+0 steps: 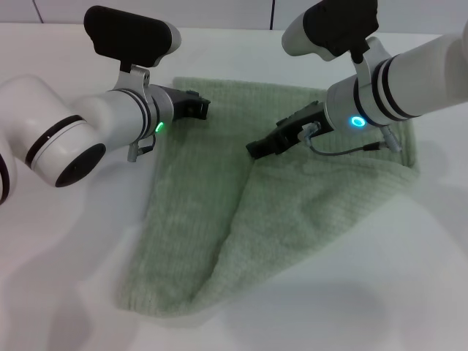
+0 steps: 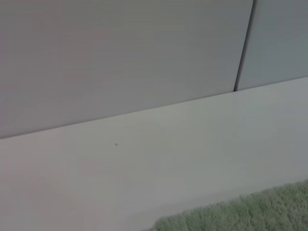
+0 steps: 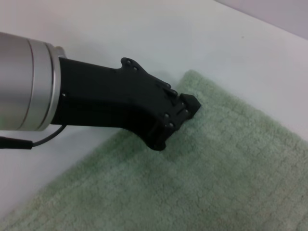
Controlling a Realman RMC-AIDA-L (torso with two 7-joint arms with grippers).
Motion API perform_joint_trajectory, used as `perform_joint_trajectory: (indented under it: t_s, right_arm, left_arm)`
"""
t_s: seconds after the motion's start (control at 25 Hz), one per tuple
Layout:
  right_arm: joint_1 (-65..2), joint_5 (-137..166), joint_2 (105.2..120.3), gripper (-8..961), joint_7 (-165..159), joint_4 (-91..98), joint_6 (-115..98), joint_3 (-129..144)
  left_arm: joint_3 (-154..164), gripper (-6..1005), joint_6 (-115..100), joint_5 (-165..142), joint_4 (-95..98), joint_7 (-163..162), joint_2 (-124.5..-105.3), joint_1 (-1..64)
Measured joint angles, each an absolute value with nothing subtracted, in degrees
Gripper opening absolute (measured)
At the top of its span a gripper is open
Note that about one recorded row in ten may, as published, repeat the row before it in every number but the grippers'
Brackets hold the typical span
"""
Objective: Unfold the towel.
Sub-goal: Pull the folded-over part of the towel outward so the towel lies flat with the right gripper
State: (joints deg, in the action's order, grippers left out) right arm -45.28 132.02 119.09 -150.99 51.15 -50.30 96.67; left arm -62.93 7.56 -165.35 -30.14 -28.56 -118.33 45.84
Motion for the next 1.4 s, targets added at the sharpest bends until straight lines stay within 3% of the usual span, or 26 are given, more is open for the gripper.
perform_joint_trajectory:
  t_s: [1.4]
  right_arm:
    - [-48.10,130.99,119.26,758,-149.93,45.91,-49.08,96.82]
  left_arm:
    - [-63.14,-2,7.74,-165.06,-30.86,-27.07,-118.30,44.92]
